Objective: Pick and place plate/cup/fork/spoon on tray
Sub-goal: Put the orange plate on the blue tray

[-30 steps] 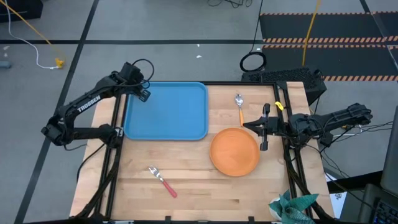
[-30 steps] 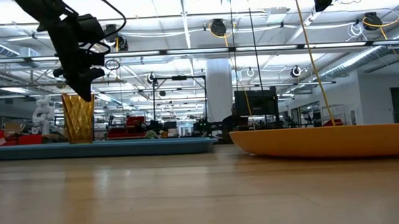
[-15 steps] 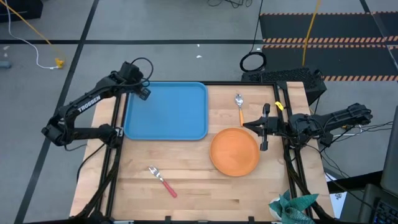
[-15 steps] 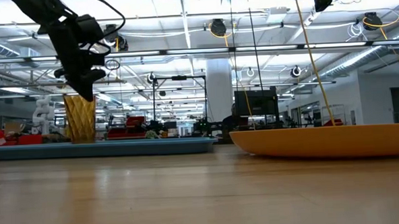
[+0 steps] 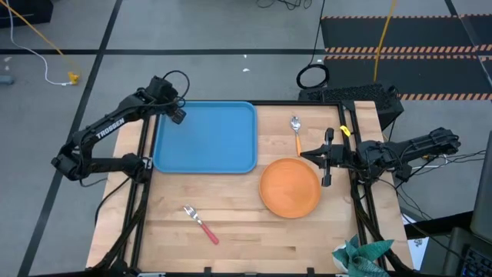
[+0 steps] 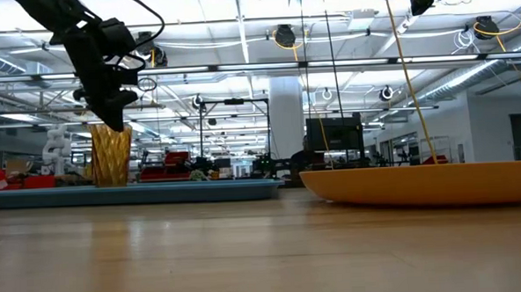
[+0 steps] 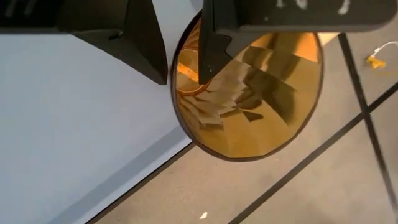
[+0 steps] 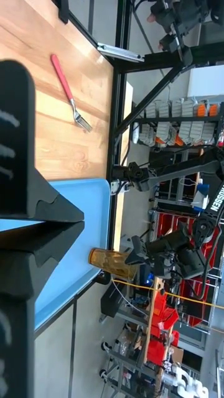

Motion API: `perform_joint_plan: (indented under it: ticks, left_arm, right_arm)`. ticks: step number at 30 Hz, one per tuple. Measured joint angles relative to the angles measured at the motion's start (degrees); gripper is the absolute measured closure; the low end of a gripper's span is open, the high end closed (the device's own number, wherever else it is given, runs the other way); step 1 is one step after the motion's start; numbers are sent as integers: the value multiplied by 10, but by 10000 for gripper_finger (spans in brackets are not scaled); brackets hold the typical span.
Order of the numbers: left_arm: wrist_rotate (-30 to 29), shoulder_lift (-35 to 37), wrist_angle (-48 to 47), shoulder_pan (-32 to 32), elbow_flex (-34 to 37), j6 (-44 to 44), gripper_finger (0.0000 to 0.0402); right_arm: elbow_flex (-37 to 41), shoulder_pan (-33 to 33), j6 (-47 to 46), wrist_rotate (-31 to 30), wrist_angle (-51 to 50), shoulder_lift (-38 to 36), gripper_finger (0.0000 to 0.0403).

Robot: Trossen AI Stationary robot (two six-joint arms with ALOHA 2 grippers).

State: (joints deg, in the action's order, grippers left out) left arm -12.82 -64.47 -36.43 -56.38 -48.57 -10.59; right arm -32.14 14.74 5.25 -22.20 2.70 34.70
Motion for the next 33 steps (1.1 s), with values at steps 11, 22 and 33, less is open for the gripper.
perform_joint_plan:
  ticks: [11, 22, 33]
  left_arm:
    - [-26, 1, -7, 24, -5, 2, 307]
    - [-43, 14, 2, 55, -5, -10, 307]
    - [-32, 138, -3, 97, -6, 40, 307]
  right_arm:
    - [0, 0, -12, 0, 0, 0, 403]
    - [0, 0, -16, 0, 0, 29, 403]
    - [0, 0, -39, 0, 23, 78, 403]
